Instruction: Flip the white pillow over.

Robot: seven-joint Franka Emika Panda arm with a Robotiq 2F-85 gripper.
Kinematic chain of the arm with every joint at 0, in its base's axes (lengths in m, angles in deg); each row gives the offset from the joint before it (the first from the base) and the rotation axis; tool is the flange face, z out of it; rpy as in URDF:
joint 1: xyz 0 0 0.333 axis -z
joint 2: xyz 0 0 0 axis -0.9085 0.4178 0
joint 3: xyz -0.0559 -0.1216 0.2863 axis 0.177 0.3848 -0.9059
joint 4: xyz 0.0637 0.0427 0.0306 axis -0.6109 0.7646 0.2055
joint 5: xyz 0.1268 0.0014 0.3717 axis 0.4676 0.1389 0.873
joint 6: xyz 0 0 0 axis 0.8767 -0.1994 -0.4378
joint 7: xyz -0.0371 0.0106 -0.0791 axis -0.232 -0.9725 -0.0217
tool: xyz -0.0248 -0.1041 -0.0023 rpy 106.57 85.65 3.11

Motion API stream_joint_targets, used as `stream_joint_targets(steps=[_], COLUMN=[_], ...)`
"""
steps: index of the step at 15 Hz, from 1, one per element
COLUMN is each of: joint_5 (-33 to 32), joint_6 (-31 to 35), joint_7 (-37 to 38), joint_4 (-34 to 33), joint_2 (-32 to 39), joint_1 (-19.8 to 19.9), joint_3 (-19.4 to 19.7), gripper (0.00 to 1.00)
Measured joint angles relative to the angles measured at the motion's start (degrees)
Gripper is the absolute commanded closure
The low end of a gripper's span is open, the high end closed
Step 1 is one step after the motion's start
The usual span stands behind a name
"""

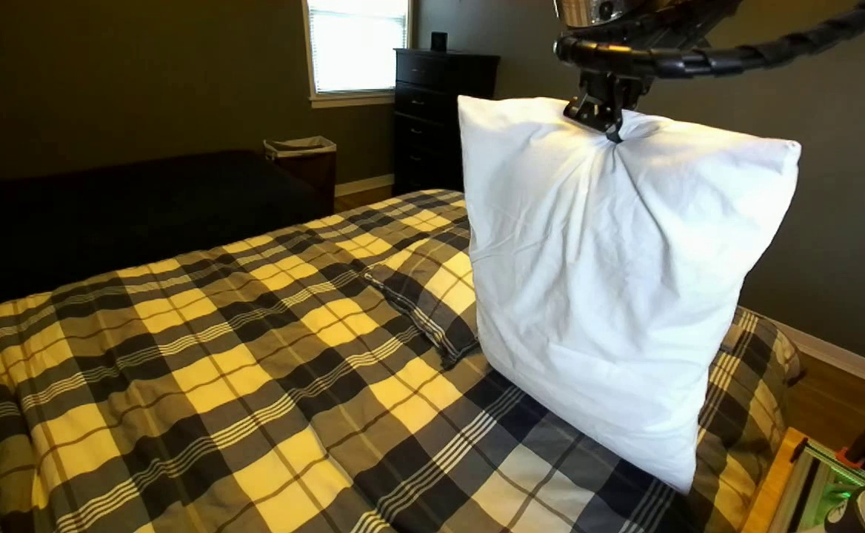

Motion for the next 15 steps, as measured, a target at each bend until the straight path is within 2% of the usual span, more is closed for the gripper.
stream_joint_targets(steps=[7, 15], joint_5=[5.6, 15.6], joint_6=[4.6, 4.8], joint_7=[-4.2, -7.5], joint_4=[-0.1, -1.1], joint_2=[-2.6, -5.8], joint_1=[0.0, 0.5], joint_3=[0.1, 1.1], gripper=[0.97, 0.97])
